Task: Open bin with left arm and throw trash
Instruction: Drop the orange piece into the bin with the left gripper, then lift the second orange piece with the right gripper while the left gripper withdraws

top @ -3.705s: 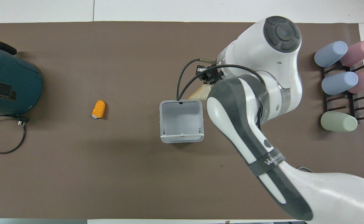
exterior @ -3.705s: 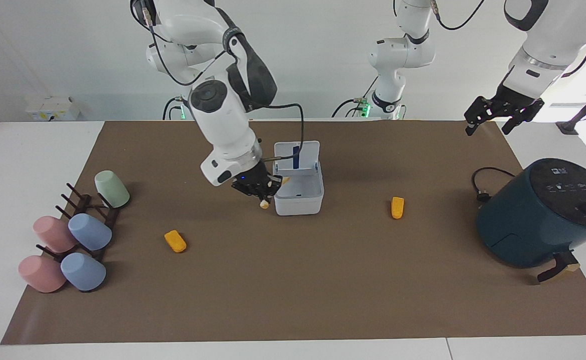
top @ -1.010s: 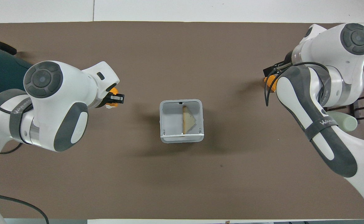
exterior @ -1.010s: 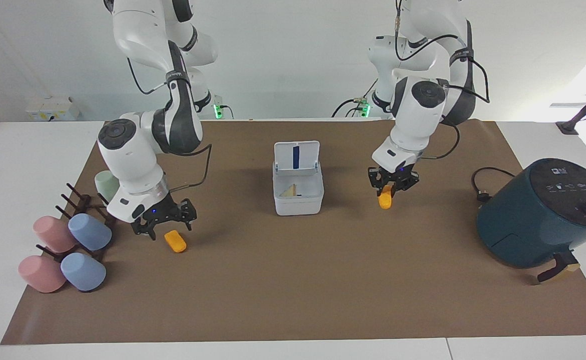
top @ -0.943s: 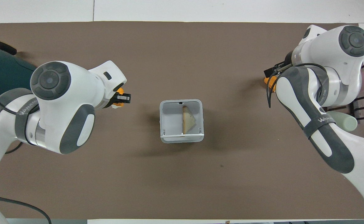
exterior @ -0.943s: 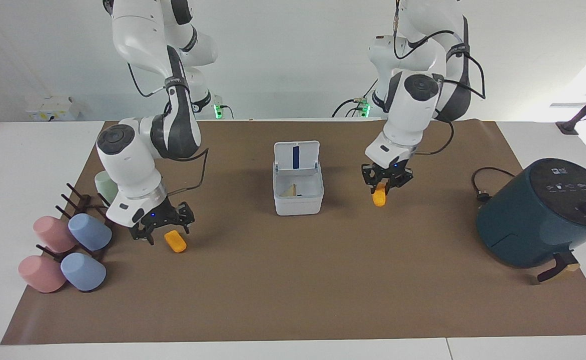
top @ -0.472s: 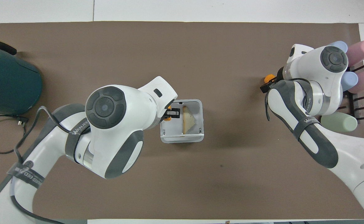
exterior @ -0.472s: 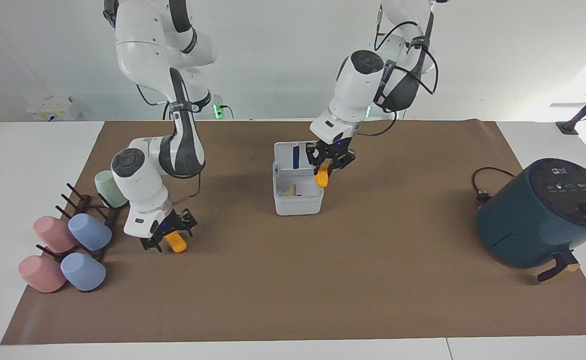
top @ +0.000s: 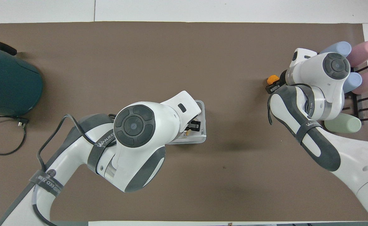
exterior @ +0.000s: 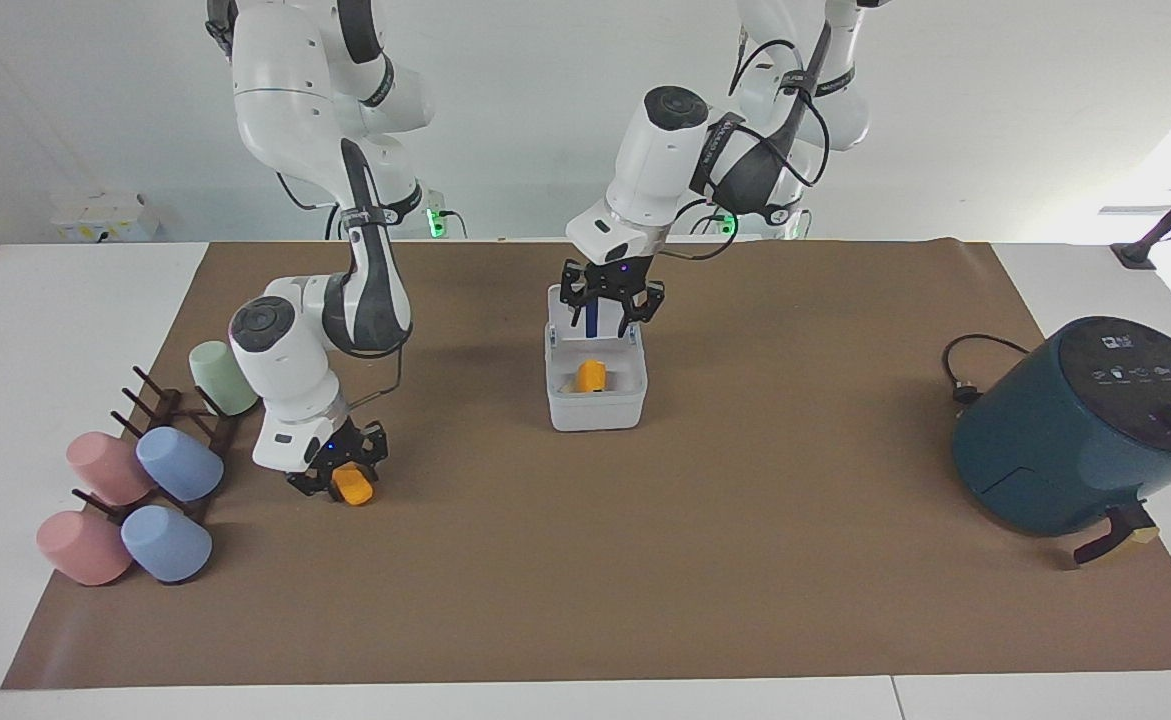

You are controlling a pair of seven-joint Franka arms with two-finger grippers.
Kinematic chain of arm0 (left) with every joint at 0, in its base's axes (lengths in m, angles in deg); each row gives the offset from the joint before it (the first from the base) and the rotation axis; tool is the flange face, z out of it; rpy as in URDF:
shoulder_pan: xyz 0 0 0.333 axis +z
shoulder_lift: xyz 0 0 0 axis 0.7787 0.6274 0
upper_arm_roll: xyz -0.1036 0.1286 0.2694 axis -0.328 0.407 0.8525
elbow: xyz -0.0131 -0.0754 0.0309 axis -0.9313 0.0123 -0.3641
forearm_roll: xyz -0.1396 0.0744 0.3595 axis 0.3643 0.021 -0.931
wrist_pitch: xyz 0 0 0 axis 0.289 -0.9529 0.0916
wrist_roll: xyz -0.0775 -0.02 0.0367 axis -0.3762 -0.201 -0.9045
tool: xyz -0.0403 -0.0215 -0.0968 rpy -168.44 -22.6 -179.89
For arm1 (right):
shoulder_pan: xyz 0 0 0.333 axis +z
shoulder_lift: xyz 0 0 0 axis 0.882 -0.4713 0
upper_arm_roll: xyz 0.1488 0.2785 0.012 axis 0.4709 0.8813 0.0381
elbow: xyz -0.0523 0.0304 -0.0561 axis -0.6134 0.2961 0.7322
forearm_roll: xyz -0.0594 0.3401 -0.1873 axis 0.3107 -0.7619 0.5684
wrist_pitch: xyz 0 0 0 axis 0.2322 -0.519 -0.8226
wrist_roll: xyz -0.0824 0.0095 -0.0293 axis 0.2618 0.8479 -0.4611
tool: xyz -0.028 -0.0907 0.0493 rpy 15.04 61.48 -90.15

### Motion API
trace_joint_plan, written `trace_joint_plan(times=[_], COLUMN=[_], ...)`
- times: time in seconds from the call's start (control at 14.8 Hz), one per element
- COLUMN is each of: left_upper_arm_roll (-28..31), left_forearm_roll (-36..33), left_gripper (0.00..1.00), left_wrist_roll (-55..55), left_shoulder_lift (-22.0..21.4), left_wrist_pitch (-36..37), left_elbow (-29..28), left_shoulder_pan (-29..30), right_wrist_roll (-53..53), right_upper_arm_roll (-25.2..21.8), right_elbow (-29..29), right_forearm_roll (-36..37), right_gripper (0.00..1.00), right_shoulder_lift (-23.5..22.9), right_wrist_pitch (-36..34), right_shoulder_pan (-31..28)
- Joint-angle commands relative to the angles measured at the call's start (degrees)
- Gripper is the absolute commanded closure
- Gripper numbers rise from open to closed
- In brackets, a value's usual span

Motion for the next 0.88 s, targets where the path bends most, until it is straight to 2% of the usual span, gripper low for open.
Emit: trace_joint_plan(times=[0.0, 0.2, 0.4, 0.61, 0.81], left_upper_arm_roll=[1.1, 1.1, 1.1, 1.1, 1.2], left_forearm_roll=[0.9, 0.8, 0.3, -0.1, -1.6], left_gripper=[0.00, 0.00, 0.00, 0.00, 0.00], left_wrist_roll=[0.4, 1.0, 1.3, 8.9, 16.4], left_shoulder_lift=[-1.1, -3.6, -6.1, -8.1, -9.2], left_wrist_pitch=[4.4, 8.8, 13.0, 15.1, 17.6], left_elbow=[0.1, -0.1, -0.6, -0.6, 0.1], left_shoulder_pan=[0.9, 6.6, 13.5, 20.5, 27.5], right_wrist_roll=[2.2, 1.0, -7.2, -20.8, -40.5], right_upper_arm_roll=[1.0, 1.0, 1.3, 2.5, 3.5], right_elbow=[0.0, -4.0, -7.1, -9.2, -12.2], right_forearm_roll=[-1.5, -2.6, -5.6, -5.7, -5.7], right_gripper=[1.00, 1.00, 1.00, 1.00, 1.00], right_shoulder_lift=[1.4, 1.5, 2.7, 5.4, 7.2], right_wrist_pitch=[-1.3, -7.0, -13.3, -19.5, -24.0], right_shoulder_pan=[-1.2, -1.0, 0.1, 3.4, 9.4])
